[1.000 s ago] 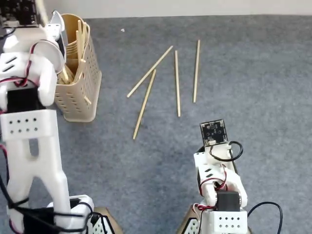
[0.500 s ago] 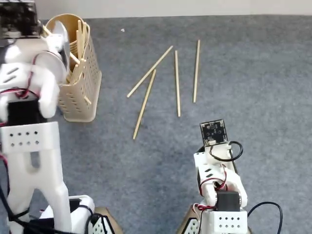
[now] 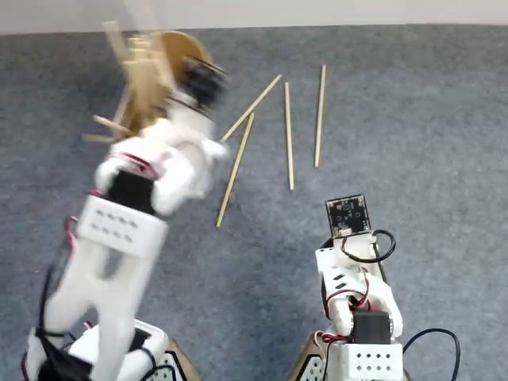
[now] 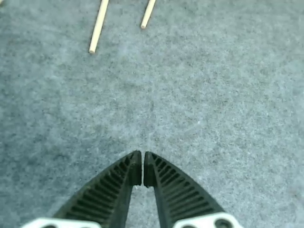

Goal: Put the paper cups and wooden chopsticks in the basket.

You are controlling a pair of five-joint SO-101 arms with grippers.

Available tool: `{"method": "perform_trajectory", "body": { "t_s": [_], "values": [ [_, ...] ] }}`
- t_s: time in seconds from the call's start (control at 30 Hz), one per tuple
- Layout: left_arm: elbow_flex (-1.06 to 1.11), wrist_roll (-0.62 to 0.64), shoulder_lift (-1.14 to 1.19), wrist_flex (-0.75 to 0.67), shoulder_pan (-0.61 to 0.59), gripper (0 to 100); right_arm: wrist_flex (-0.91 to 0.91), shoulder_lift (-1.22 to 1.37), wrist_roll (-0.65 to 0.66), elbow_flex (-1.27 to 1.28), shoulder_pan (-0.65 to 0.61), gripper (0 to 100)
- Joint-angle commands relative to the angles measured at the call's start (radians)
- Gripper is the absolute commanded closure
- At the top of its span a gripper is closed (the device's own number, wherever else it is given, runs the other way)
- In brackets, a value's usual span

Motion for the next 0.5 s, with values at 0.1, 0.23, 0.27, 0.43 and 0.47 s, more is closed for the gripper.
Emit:
{"method": "perform_trajectory", "body": {
  "t_s": [0.1,0.23,0.27,0.43,0.47],
  "values": [
    [0.028,-0.054,-0.018,-0.092,-0.059,85,-0.016,-0.016,0.008,0.127,-0.008,97.1],
    [-0.07,-0.028,0.039,-0.186,-0.252,85,-0.015,-0.016,0.008,0.127,-0.008,97.1],
    [-0.107,-0.009,0.076,-0.207,-0.309,85,-0.015,-0.016,0.008,0.127,-0.008,97.1],
    [-0.285,0.0,0.309,-0.163,-0.415,85,-0.015,-0.016,0.008,0.127,-0.008,97.1],
    [-0.311,0.0,0.335,-0.137,-0.409,85,-0.015,-0.016,0.008,0.127,-0.008,97.1]
  ]
}}
